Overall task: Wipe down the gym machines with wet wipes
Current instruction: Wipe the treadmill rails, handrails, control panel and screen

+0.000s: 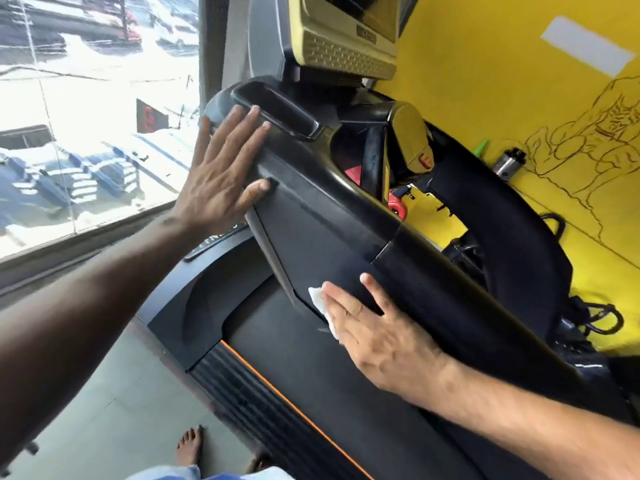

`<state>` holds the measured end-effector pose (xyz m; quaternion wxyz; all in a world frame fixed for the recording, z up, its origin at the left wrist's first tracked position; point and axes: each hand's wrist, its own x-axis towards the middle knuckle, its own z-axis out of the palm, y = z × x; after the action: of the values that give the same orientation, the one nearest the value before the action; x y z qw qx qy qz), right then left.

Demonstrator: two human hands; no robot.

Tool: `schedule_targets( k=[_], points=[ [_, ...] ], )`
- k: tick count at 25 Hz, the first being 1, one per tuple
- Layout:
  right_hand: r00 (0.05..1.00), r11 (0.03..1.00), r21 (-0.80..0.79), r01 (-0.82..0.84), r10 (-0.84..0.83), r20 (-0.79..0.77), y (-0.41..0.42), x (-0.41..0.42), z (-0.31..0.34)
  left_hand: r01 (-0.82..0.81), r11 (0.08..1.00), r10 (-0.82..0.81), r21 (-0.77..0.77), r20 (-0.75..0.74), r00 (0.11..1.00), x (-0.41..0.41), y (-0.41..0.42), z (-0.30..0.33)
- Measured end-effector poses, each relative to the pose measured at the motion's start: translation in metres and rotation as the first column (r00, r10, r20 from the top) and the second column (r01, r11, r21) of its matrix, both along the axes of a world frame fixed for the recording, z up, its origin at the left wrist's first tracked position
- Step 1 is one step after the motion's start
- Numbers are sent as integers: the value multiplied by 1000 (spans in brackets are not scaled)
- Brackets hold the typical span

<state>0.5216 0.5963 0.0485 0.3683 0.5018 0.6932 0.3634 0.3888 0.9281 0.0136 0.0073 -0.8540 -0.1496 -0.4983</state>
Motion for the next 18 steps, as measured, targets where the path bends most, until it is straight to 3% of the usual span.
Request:
schedule_targets(
  k=[6,10,13,16,18],
  points=[
    [977,970,-114,-215,213,-29,23,-3,30,-2,1000,2,-21,-20,1000,-1,-3,1],
    [979,976,97,-195,200,-46,40,-14,61,-5,997,2,-83,-35,999,-3,-8,4],
    [979,965,193,-177,193,-69,50,-13,48,10,997,-14,-83,-45,999,-7,-7,4],
    [983,983,6,-183,183,14,28,-6,-2,43,993,-47,-109,-38,998,-9,-9,6],
    [983,982,-53,-182,183,15,30,-5,-1,73,991,-77,-113,-26,997,-13,-9,6]
  ],
)
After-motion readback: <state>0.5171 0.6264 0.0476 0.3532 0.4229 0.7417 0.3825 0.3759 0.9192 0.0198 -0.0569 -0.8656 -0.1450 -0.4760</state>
